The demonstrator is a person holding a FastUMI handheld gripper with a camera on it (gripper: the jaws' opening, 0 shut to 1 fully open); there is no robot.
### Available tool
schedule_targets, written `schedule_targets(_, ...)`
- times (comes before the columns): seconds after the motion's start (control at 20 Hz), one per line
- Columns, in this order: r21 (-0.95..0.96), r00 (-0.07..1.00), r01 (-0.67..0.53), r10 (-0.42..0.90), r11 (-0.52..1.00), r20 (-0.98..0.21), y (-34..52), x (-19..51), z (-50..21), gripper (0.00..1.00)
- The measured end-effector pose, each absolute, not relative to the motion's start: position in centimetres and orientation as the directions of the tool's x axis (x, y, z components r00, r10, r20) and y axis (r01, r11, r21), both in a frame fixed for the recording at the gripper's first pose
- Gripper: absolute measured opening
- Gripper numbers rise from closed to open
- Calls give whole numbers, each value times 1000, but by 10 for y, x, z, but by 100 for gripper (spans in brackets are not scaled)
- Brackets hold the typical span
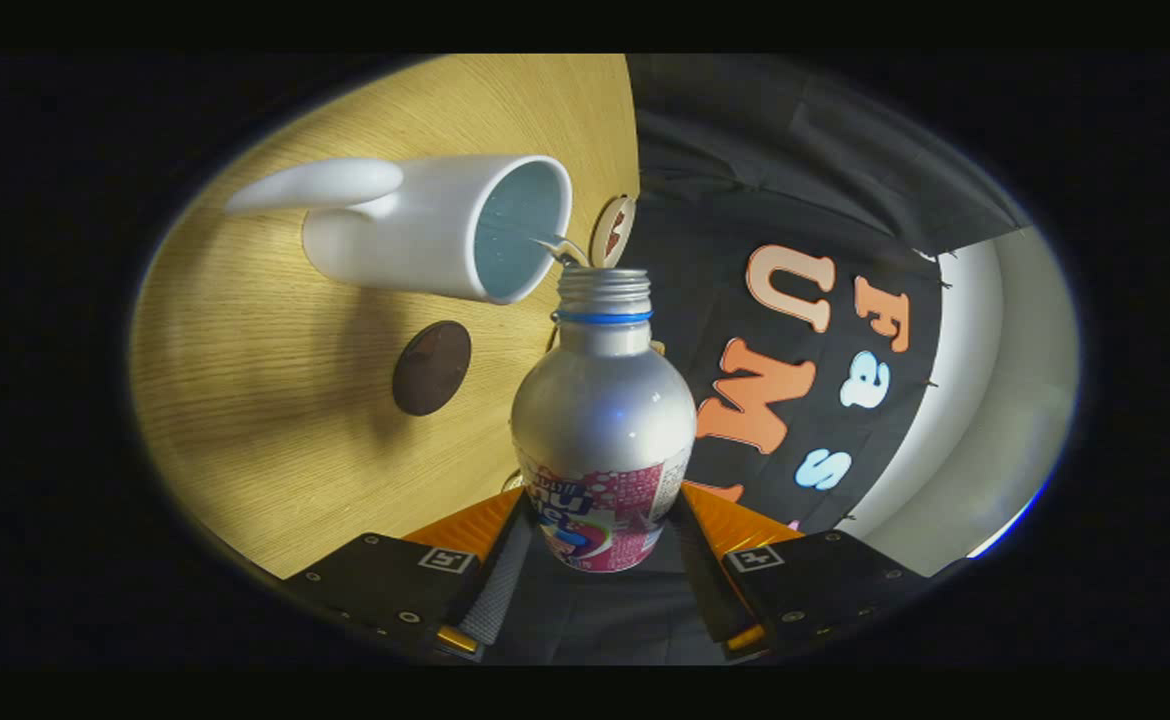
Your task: Take the bottle from table, then pour the juice into the cup, finally place the bottle on the coaster
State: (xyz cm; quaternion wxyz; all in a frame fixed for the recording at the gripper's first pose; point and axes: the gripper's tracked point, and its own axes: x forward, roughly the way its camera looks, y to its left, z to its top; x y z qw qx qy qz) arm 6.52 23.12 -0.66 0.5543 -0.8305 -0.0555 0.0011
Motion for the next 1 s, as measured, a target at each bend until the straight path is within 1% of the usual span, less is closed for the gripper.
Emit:
schedule_targets(0.25,-914,994,91,91,-396,59,230,69,-5,76)
schedule_targets(0.5,-893,992,116,101,-434,80,234,69,1,76)
schedule_targets(1.0,-872,993,103,107,-479,59,244,74,2,76)
